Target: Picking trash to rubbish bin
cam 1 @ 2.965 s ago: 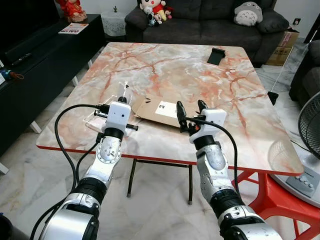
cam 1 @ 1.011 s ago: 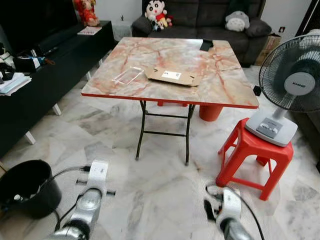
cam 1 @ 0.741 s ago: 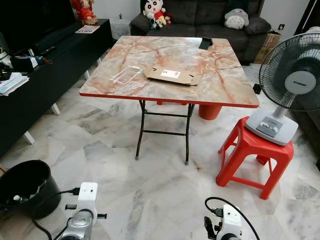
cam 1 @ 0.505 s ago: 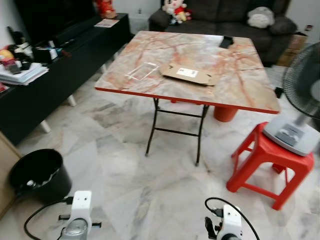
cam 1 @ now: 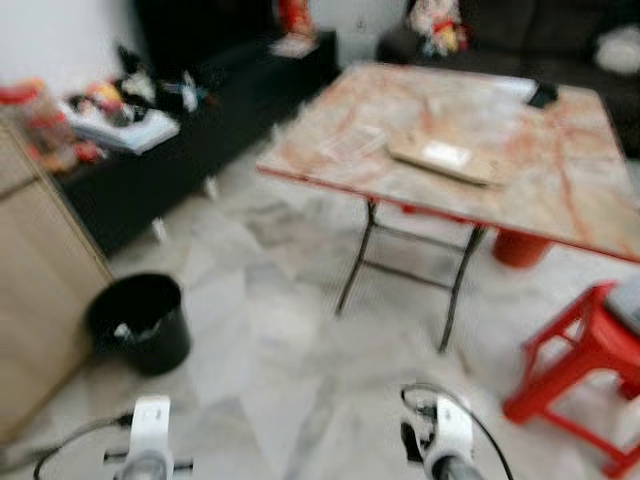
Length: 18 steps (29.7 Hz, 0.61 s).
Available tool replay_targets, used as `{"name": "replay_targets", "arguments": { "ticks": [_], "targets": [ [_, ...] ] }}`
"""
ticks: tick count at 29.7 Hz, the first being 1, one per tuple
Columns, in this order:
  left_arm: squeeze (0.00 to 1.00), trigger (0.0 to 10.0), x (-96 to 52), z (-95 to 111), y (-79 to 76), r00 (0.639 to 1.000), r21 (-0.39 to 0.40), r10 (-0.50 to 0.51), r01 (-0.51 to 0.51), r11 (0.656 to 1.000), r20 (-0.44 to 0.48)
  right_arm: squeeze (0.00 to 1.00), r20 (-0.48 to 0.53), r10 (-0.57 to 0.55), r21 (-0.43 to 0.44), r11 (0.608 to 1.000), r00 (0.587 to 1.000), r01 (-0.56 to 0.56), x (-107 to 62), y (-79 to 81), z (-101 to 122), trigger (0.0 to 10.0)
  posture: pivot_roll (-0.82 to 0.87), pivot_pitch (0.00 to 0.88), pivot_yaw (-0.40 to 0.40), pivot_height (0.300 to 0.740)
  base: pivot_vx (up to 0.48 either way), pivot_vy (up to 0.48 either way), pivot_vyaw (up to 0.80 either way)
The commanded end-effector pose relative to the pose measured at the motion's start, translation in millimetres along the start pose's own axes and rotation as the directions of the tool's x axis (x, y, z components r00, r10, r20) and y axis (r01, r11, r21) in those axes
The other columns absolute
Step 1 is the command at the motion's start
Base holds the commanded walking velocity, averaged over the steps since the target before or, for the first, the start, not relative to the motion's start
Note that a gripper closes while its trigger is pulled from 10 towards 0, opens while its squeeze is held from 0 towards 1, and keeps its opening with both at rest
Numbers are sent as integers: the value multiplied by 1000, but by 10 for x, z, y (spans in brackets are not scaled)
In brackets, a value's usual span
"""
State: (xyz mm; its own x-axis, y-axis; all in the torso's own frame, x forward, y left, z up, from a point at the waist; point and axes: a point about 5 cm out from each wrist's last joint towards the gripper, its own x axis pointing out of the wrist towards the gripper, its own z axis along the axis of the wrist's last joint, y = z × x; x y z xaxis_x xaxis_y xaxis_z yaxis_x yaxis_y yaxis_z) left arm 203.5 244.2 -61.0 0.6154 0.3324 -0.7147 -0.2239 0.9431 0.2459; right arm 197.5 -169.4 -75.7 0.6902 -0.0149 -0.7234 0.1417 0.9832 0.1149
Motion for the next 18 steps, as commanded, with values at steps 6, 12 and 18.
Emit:
{"name": "replay_targets", "arguments": {
  "ticks": [6,12,18],
  "targets": [
    [0,10000,-6,-43,1,1000,-12,14,-14,1000,-25,0,-6,-12,-29,1000,1000,12,-3,-53,5,10000,-33,5,4,740,176,0,263],
    [0,10000,-9,-52,1,999,-18,22,-23,1000,-26,0,-6,-15,-11,1000,1000,14,-3,-52,3,10000,-27,12,-3,740,283,0,607],
    [0,10000,-10,-56,5,999,-23,28,-29,999,-27,0,-6,-16,-10,1000,1000,16,2,-54,19,10000,-26,16,-5,740,292,0,0]
  ]
}}
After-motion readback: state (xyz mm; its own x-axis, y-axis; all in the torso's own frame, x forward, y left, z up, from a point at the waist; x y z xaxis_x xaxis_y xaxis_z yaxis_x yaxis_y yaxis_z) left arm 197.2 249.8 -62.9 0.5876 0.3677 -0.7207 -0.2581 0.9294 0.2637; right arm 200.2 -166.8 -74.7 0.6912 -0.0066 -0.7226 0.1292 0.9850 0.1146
